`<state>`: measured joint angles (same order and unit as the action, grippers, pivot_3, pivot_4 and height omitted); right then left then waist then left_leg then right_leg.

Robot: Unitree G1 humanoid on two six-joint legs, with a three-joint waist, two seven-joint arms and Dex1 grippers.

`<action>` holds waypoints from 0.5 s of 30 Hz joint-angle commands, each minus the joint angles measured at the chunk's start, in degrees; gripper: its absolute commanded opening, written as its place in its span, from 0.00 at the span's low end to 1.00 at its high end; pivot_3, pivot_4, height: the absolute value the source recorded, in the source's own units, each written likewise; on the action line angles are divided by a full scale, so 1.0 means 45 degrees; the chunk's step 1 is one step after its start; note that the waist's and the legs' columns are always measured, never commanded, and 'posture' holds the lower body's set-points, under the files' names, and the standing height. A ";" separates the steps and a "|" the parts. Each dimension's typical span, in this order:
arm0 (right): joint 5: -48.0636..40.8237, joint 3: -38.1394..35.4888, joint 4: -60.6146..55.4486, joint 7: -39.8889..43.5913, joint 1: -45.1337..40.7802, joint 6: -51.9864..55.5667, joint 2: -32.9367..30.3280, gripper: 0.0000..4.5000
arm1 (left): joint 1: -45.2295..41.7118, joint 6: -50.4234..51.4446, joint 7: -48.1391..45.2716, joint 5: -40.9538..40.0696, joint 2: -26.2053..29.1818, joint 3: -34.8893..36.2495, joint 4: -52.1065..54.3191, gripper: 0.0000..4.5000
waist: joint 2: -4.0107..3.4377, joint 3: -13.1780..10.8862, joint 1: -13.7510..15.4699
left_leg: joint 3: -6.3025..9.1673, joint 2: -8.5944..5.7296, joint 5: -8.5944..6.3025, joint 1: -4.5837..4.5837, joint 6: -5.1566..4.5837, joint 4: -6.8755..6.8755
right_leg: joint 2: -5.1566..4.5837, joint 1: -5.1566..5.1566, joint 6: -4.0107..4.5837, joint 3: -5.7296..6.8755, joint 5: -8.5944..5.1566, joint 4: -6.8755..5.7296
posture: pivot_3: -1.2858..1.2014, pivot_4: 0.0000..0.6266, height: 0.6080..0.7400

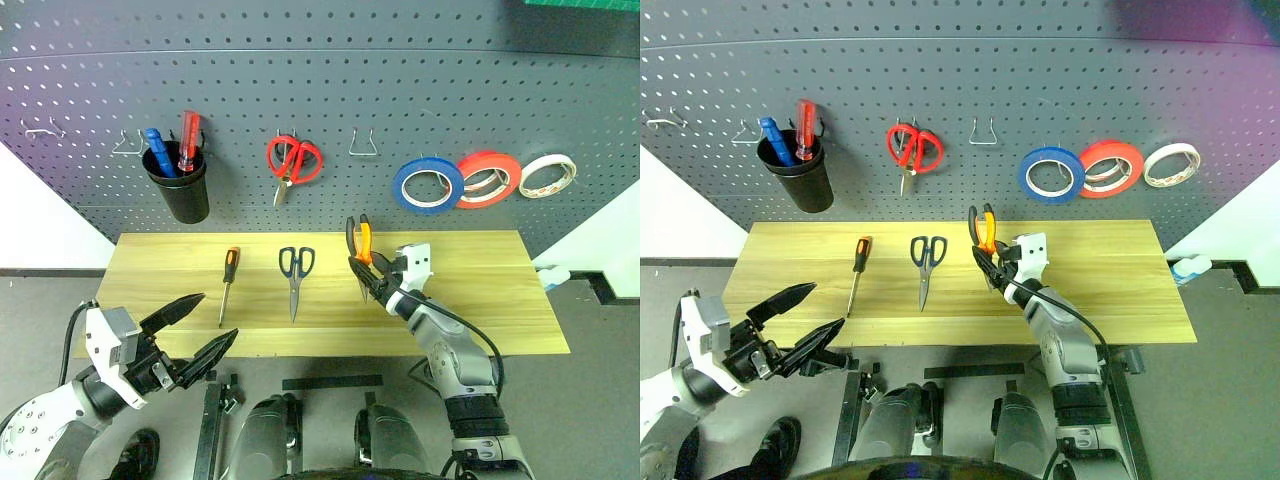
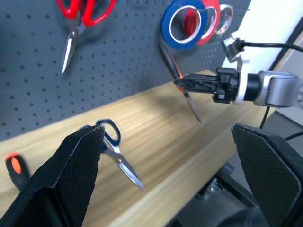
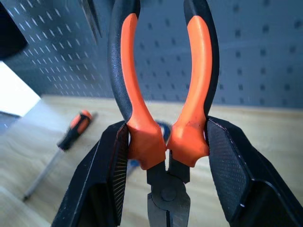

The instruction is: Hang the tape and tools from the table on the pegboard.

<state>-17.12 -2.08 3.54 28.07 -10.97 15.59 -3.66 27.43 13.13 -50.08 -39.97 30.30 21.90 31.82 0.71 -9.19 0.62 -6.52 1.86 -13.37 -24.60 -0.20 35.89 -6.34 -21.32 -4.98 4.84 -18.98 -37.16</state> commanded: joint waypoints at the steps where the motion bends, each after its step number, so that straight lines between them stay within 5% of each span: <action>1: -0.0365 -0.0218 -0.0548 0.0332 -0.0395 -0.0841 -0.0170 0.47 | -0.0404 -0.0370 -0.0094 0.0207 -0.0021 -0.0228 -0.0224 1.00 | 0.0018 0.0110 -0.0010 | -0.0003 -0.0001 0.0000 0.0000 0.0000 0.0003 | 0.0001 0.0001 -0.0001 0.0000 0.0000 -0.0002 | 0.55 0.06 1.00; 15: -0.0921 -0.0104 -0.0833 0.0901 -0.1779 -0.1495 -0.0327 0.47 | -0.2521 -0.0900 -0.0163 0.0837 -0.0262 -0.1041 -0.1619 1.00 | 0.0035 0.0830 -0.0377 | 0.0003 0.0012 0.0011 0.0047 0.0010 0.0058 | 0.0029 0.0049 -0.0003 -0.0005 0.0008 -0.0065 | 0.53 0.00 1.00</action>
<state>-19.73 -2.32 3.46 31.99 -16.34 10.33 -5.51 16.89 10.30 -50.78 -36.61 29.23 17.43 24.50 0.87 -5.46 -1.08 -6.51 1.92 -13.30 -24.39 -0.13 36.17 -6.21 -21.10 -4.99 4.80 -18.95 -37.50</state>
